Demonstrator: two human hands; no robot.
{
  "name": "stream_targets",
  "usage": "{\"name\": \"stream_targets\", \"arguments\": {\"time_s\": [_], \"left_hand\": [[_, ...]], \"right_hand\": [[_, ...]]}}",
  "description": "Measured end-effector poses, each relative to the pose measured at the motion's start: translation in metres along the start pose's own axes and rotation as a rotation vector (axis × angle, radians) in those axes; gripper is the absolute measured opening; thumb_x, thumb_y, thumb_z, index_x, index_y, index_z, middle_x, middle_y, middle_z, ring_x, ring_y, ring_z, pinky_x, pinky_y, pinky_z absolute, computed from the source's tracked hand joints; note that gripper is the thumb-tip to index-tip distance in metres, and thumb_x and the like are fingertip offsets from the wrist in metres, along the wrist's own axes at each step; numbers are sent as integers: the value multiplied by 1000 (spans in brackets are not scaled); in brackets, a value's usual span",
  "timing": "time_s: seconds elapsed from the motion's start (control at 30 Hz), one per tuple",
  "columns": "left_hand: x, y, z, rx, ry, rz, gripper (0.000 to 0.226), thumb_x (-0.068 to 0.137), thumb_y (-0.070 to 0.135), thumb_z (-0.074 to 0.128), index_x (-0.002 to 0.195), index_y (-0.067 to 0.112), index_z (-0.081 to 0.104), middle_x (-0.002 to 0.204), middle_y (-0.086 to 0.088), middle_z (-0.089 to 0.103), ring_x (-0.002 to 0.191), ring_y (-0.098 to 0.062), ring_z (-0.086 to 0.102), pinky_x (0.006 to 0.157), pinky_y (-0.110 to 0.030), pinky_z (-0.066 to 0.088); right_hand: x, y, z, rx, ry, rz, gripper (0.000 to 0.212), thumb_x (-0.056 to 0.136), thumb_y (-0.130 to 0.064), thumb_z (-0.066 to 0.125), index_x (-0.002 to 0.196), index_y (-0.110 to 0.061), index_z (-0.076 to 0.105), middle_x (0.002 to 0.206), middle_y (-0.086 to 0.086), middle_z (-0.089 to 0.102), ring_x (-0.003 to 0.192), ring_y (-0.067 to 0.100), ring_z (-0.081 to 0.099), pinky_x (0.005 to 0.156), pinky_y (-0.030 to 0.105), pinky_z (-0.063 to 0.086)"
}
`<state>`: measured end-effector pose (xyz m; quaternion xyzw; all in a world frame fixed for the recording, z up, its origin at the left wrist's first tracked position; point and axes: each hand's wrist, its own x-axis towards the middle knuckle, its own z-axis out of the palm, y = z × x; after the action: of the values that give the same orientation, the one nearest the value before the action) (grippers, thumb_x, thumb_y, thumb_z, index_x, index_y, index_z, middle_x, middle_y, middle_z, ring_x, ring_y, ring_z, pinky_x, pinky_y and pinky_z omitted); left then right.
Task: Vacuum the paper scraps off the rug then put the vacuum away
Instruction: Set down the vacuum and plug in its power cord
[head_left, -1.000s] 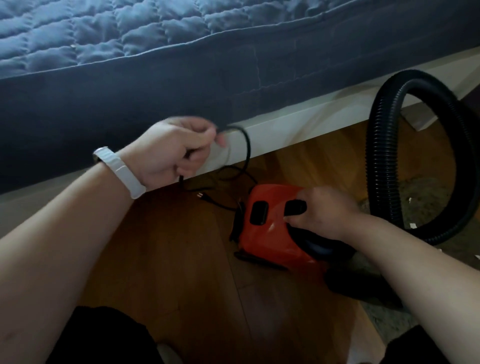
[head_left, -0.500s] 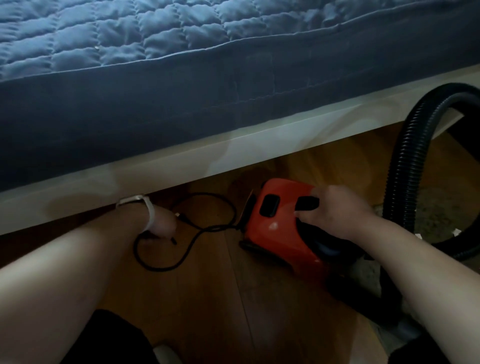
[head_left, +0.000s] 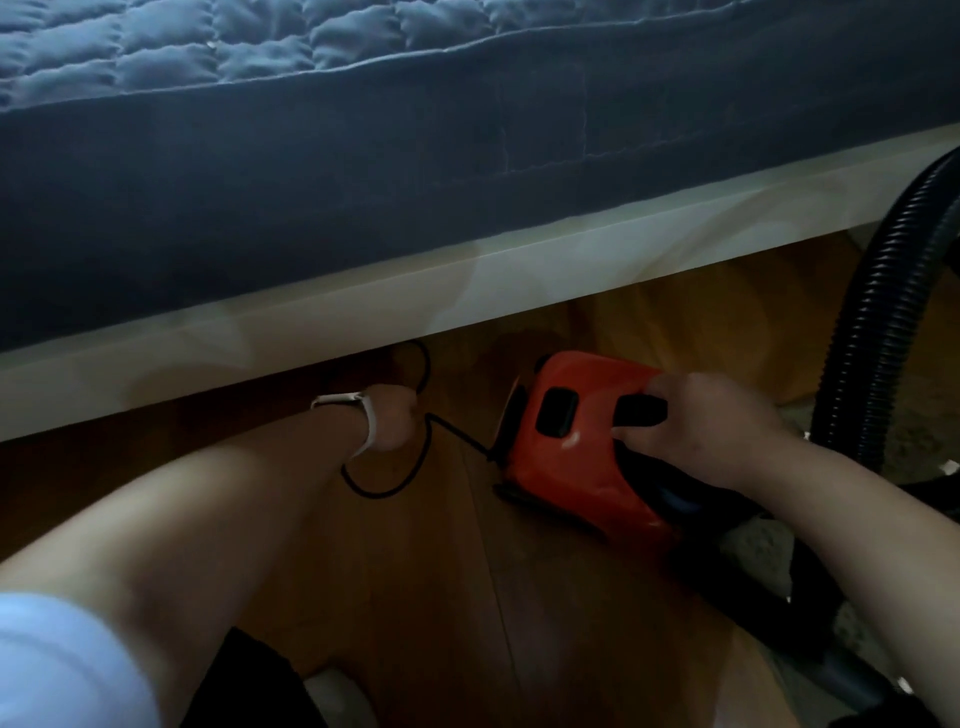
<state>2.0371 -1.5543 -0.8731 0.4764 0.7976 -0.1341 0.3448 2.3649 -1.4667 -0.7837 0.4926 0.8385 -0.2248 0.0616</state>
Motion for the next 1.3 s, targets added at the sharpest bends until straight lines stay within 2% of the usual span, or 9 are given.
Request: {"name": "stream_targets", "arguments": {"time_s": [0.13,0.23,0.37,0.47,0.73,0.93,1.03,1.17,1.3], "left_hand": [[15,-11,16,-343,21,95,30,105,37,44,119,16,61,128,-9,61,103,-23,58,78,-27,43],[14,-1,14,-632,-115,137,53,101,58,37,115,18,71,137,4,53,126,-19,49,107,-33,36],[-2,20,5,-333,-257,279,73,70,91,45,81,26,76,95,12,68,90,-11,64,86,-33,50],[-7,33,16,-115,-335,357,59,82,79,51,56,26,59,57,7,56,54,-11,52,58,-28,44],[-5,49,27,-113,-427,245,33,100,38,52,108,13,72,60,9,68,50,-5,53,56,-20,42],[8,41,42,-27,-360,58,28,103,13,44,113,1,68,112,-12,68,85,-20,63,63,-13,47],[24,30,35,-336,-128,-13,25,101,11,51,119,2,66,114,-17,68,100,-31,66,81,-32,52],[27,33,14,-869,118,-61,22,102,25,55,114,8,63,83,-5,66,61,-13,62,48,-23,49],[7,45,-23,-887,77,269,22,106,26,47,104,22,69,75,2,63,58,-11,53,58,-24,43]], "right_hand": [[-1,-3,3,-6,-3,-18,34,78,-61,67,68,-30,58,62,-11,57,57,5,53,45,26,31],[1,-4,4,2,-27,-7,33,78,-59,68,71,-27,61,64,-11,59,60,7,55,48,27,34],[5,-5,6,36,-45,-3,38,79,-58,69,71,-22,62,63,-8,59,59,8,55,48,29,36],[8,-4,5,86,-32,-15,52,67,-72,59,67,-20,60,60,-6,58,56,10,55,47,30,31],[6,2,-2,130,10,-27,41,64,-72,57,58,-32,54,55,-11,56,53,3,52,45,27,29],[1,10,-14,127,14,2,26,75,-59,70,77,-33,67,68,-13,64,63,3,57,50,29,46],[-5,11,-18,165,-14,-12,31,75,-60,71,81,-30,71,71,-12,67,65,3,60,60,34,56],[-7,10,-19,106,-48,-51,35,75,-61,69,79,-26,69,71,-11,65,66,6,60,63,37,56],[-6,9,-15,68,-82,-62,35,76,-63,68,80,-28,68,70,-12,63,66,5,58,56,30,50]]}}
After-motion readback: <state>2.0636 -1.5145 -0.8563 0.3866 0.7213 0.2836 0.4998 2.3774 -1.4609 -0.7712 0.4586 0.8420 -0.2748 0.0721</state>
